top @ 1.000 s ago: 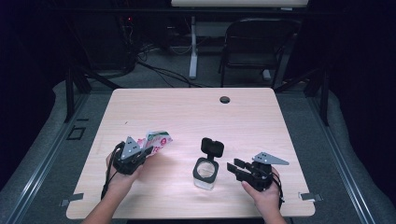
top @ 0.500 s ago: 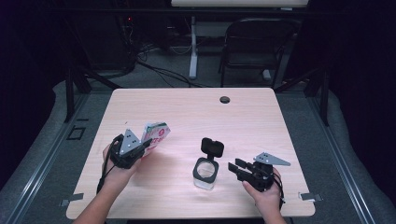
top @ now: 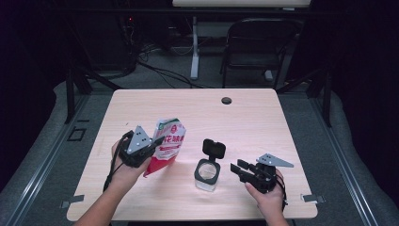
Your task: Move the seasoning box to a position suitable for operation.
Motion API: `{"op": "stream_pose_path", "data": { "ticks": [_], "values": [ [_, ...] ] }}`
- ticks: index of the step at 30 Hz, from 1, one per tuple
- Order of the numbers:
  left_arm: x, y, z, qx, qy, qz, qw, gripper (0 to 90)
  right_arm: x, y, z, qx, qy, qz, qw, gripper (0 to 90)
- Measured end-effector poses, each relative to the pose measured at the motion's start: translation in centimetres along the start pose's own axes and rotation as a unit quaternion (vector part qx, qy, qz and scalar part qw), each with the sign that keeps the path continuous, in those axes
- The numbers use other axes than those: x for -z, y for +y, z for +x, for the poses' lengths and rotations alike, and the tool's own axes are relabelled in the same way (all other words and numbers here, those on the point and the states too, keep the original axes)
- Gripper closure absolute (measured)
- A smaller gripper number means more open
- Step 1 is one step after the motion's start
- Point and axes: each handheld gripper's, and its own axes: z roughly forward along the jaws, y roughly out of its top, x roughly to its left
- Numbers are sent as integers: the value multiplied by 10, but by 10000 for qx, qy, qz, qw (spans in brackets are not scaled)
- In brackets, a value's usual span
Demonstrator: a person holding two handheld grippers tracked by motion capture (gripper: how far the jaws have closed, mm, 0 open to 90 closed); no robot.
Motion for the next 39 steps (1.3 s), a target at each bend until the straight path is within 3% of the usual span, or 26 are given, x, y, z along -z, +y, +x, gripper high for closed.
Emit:
{"op": "stream_pose_path", "data": {
  "ticks": [5, 9, 13, 17, 20, 24, 28, 32, 35, 39],
  "values": [
    [-8, 8, -11, -67, -169, -85, 9998, 900, -1, 0, -1, 108, 44, -65, 9999, 597],
    [-12, 4, -16, -94, -283, -57, 9995, 900, 2, 2, 0, 301, -57, -248, 9992, 586],
    [-8, -4, -17, 38, -370, -106, 9993, 900, 6, 3, 0, 394, -149, -452, 9981, 576],
    [-2, -12, -17, 185, -484, -57, 9986, 900, 6, 3, 1, 356, -176, -400, 9984, 566],
    [2, -20, -19, 242, -514, -15, 9984, 900, 7, 3, 3, 322, -60, -471, 9983, 558],
    [4, -34, -21, 281, -530, 92, 9982, 900, 9, 7, 6, 525, 52, -446, 9976, 560],
    [8, -45, -23, 284, -544, 227, 9979, 898, 15, 14, 15, 642, 332, -570, 9958, 578],
    [10, -59, -25, 374, -546, 320, 9973, 886, 15, 23, 29, 807, 713, -598, 9924, 576],
    [13, -67, -24, 582, -603, 247, 9962, 886, 11, 28, 43, 1003, 933, -510, 9893, 561],
    [17, -69, -26, 597, -553, 208, 9965, 885, 0, 32, 58, 1185, 1152, -363, 9856, 547]
  ]
}}
